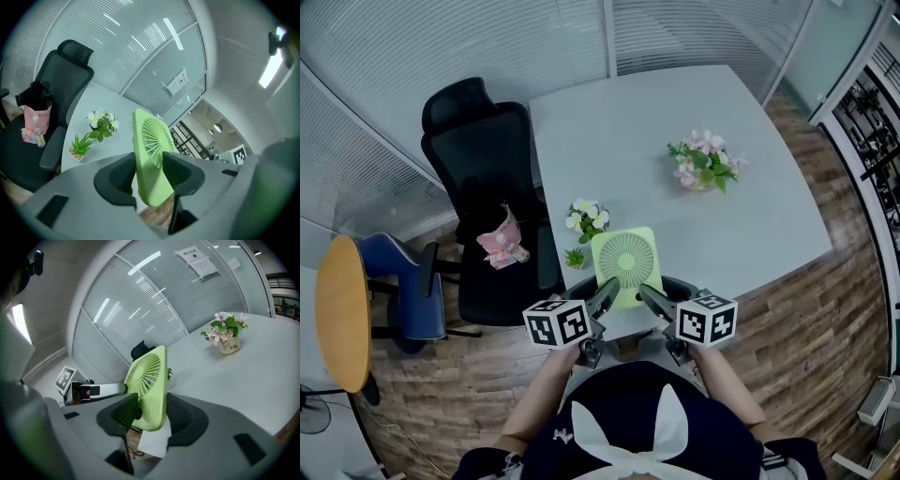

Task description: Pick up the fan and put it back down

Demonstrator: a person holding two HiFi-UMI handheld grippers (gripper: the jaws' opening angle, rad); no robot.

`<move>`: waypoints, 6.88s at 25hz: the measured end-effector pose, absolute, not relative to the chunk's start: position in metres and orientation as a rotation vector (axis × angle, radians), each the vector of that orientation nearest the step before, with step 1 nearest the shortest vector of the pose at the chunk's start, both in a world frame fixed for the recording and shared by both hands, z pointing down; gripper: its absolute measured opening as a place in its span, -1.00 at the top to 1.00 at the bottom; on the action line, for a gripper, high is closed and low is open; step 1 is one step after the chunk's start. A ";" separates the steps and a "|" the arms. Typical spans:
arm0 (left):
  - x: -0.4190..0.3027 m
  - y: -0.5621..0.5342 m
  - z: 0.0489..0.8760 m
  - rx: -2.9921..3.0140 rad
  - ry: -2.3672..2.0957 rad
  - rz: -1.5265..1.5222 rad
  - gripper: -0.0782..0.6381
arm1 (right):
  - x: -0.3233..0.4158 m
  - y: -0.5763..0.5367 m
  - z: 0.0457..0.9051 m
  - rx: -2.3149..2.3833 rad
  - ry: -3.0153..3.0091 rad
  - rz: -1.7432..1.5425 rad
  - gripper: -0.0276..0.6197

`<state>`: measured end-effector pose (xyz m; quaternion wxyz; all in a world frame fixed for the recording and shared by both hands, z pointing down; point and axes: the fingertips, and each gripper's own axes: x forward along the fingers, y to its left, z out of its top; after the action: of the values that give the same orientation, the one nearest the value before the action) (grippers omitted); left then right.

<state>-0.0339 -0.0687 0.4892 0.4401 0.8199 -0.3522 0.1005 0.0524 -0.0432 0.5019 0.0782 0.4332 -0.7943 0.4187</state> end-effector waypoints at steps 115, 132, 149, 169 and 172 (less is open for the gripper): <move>0.068 -0.203 0.681 1.654 -0.955 0.432 0.25 | 0.155 -0.193 0.685 0.985 -2.047 1.398 0.32; 0.061 -0.206 0.676 1.718 -1.060 0.470 0.20 | 0.161 -0.202 0.679 1.054 -2.106 1.259 0.26; 0.049 -0.220 0.610 1.859 -1.182 0.329 0.21 | 0.169 -0.209 0.611 1.278 -2.274 1.046 0.52; 0.073 -0.196 0.538 2.188 -1.211 0.327 0.71 | 0.155 -0.186 0.544 1.383 -2.426 0.882 0.91; 0.077 -0.194 0.525 2.252 -1.228 0.324 0.72 | 0.152 -0.184 0.535 1.378 -2.450 0.865 0.91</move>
<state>0.0768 -0.1936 0.5252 0.2742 0.8376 -0.4568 0.1205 0.1518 -0.1836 0.5352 0.1000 0.4662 -0.8289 0.2926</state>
